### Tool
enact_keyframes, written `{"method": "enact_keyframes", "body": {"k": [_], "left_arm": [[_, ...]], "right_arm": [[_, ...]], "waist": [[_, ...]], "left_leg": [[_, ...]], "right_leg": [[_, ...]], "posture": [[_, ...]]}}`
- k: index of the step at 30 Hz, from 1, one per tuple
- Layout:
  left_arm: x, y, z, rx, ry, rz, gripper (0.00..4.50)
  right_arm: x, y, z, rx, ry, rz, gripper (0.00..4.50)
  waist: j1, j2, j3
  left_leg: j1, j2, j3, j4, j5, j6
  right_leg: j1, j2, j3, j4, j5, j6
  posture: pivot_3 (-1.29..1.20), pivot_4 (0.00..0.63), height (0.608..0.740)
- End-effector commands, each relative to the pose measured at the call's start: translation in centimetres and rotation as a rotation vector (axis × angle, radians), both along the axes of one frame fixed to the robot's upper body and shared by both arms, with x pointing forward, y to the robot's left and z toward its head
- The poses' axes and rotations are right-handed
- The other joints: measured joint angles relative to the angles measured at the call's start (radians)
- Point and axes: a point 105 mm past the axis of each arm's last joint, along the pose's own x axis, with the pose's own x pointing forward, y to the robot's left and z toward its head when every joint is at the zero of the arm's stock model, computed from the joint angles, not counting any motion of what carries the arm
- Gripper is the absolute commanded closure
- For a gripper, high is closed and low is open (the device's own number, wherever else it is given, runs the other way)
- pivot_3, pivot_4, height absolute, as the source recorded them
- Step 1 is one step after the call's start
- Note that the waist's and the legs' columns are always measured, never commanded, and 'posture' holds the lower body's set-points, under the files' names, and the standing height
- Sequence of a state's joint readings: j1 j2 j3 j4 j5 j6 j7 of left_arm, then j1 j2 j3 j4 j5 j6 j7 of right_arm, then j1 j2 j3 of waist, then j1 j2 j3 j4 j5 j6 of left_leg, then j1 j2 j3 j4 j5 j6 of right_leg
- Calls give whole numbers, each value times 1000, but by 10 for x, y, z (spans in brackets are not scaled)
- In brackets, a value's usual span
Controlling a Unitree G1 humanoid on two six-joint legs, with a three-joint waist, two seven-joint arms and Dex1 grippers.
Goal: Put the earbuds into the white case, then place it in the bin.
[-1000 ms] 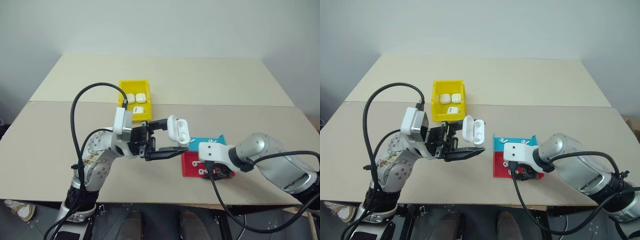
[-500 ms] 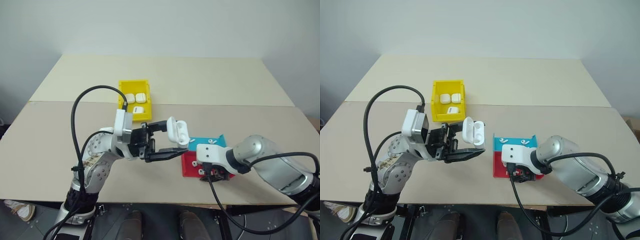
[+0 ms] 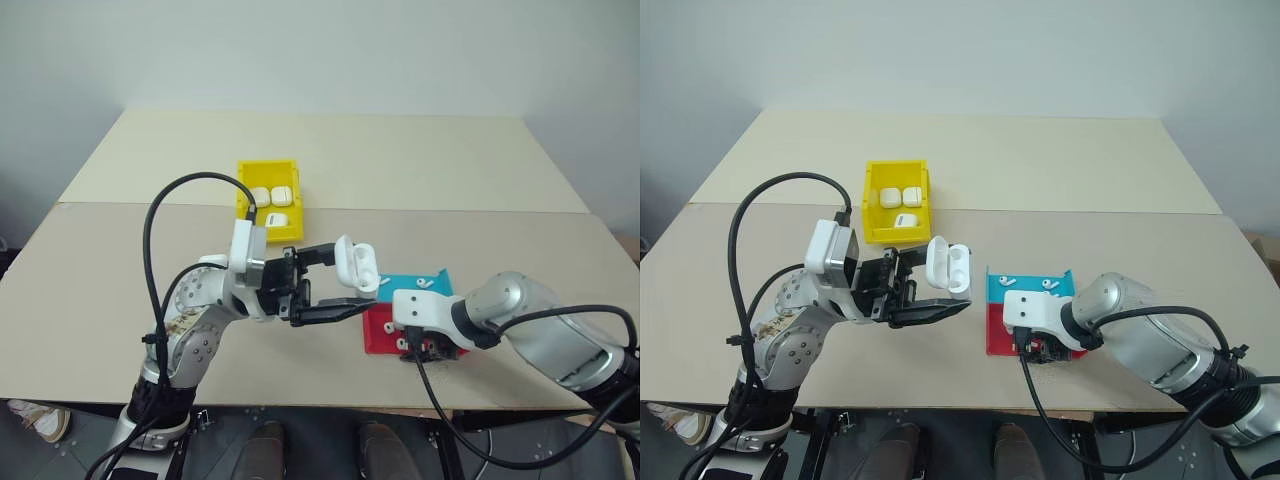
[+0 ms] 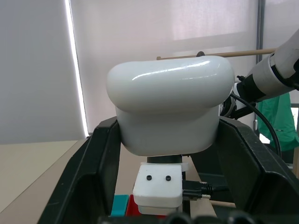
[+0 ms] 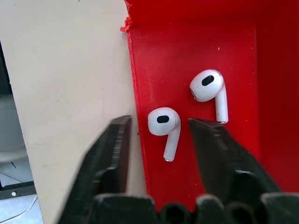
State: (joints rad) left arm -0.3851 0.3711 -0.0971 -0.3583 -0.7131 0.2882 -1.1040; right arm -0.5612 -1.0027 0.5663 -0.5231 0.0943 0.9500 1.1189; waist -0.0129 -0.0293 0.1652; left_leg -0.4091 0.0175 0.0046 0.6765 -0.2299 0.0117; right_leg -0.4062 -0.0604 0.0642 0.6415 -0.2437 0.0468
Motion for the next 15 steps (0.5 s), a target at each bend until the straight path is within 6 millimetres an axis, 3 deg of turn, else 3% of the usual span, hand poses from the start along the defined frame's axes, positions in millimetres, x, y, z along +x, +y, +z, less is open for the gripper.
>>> {"method": "enact_keyframes", "body": {"k": [1,3,9,15], "left_arm": [[-7,0,8,-17,-36,-21,1744],[-7,-1,8,-17,-36,-20,1744],[-6,-1,8,-20,-32,-22,1744],[-5,-1,9,-24,-28,-35,1744]], "right_arm": [[-3,0,3,3,-11,6,3553],[-3,1,3,4,-11,6,3899],[-2,0,5,18,-13,-7,3899],[4,-6,39,199,-36,-143,3899]], "waist": [[0,0,0],[0,0,0],[0,0,0],[1,0,0]], "left_leg": [[0,0,0,0,0,0],[0,0,0,0,0,0],[0,0,0,0,0,0],[0,0,0,0,0,0]], "right_leg": [[0,0,0,0,0,0],[0,0,0,0,0,0],[0,0,0,0,0,0],[0,0,0,0,0,0]], "posture": [[0,150,740],[0,150,740],[0,150,740],[0,150,740]]}}
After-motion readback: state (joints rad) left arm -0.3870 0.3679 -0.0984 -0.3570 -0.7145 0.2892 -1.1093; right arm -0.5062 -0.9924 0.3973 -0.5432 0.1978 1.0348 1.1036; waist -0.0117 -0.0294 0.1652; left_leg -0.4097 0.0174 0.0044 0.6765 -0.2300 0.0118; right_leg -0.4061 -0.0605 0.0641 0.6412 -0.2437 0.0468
